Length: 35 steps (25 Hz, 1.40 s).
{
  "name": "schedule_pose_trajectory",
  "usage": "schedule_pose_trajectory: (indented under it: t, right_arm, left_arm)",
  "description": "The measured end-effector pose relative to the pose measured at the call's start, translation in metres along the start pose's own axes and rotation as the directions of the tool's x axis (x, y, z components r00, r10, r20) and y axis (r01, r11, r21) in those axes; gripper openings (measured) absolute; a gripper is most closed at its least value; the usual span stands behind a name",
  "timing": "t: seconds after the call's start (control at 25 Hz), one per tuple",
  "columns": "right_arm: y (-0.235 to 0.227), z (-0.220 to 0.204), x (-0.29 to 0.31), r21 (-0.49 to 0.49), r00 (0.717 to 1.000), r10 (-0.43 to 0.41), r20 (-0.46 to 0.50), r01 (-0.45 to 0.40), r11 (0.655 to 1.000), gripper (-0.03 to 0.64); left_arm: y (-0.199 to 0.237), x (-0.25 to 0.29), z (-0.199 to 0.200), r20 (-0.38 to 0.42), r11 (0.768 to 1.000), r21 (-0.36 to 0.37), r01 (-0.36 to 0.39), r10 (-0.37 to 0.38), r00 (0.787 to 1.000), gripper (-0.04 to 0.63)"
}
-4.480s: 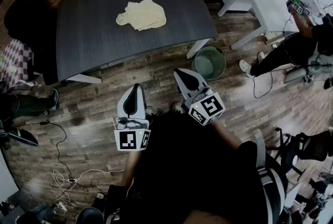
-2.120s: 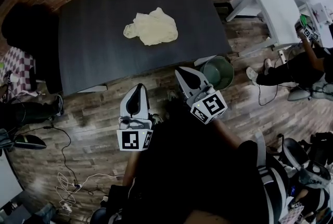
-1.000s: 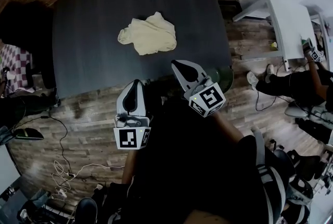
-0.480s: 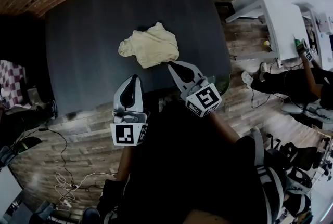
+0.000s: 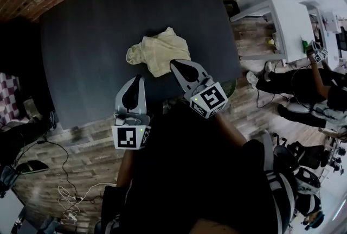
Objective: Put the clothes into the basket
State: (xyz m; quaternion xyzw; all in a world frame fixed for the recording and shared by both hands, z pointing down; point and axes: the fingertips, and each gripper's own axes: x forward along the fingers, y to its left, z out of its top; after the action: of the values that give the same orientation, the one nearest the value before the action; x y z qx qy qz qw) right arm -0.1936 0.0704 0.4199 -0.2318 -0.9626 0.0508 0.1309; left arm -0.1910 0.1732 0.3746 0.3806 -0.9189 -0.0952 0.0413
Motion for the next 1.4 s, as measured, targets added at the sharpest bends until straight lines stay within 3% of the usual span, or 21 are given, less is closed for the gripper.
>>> schedule_pose_trajectory:
  t: [0.24, 0.44, 0.88, 1.0, 1.12, 1.24, 1.4]
  right_arm:
    - [0.002, 0.007, 0.018, -0.038, 1.000, -0.024, 0.006, 0.024, 0.999, 0.006]
    - [-0.015, 0.003, 0.015, -0.053, 0.998, -0.051, -0.023, 0.050, 0.997, 0.006]
    - [-0.038, -0.023, 0.040, -0.158, 0.980, 0.076, -0.184, -0.106, 0.982, 0.032]
    - [-0.038, -0.041, 0.043, -0.168, 0.960, 0.109, -0.259, -0.156, 0.973, 0.130]
    - [-0.036, -0.065, 0.050, -0.181, 0.919, 0.154, -0.362, -0.231, 0.956, 0.197]
    - [-0.036, -0.087, 0.058, -0.179, 0.871, 0.193, -0.451, -0.301, 0.937, 0.211]
    - [-0.048, -0.115, 0.062, -0.230, 0.812, 0.159, -0.561, -0.338, 0.913, 0.248]
  left_arm:
    - [0.028, 0.001, -0.005, -0.004, 1.000, -0.031, -0.004, 0.003, 1.000, 0.005]
    - [0.026, 0.016, -0.005, -0.011, 0.999, -0.047, -0.009, 0.009, 1.000, 0.005]
    - [0.030, 0.050, -0.008, -0.032, 0.996, -0.054, -0.075, 0.073, 0.997, 0.005]
    - [0.027, 0.053, -0.011, -0.039, 0.995, -0.056, -0.088, 0.085, 0.996, 0.005]
    - [0.030, 0.058, -0.013, -0.047, 0.994, -0.051, -0.097, 0.095, 0.994, 0.005]
    - [0.037, 0.061, -0.015, -0.054, 0.992, -0.051, -0.115, 0.112, 0.992, 0.005]
    - [0.042, 0.062, -0.019, -0.062, 0.989, -0.058, -0.138, 0.134, 0.989, 0.005]
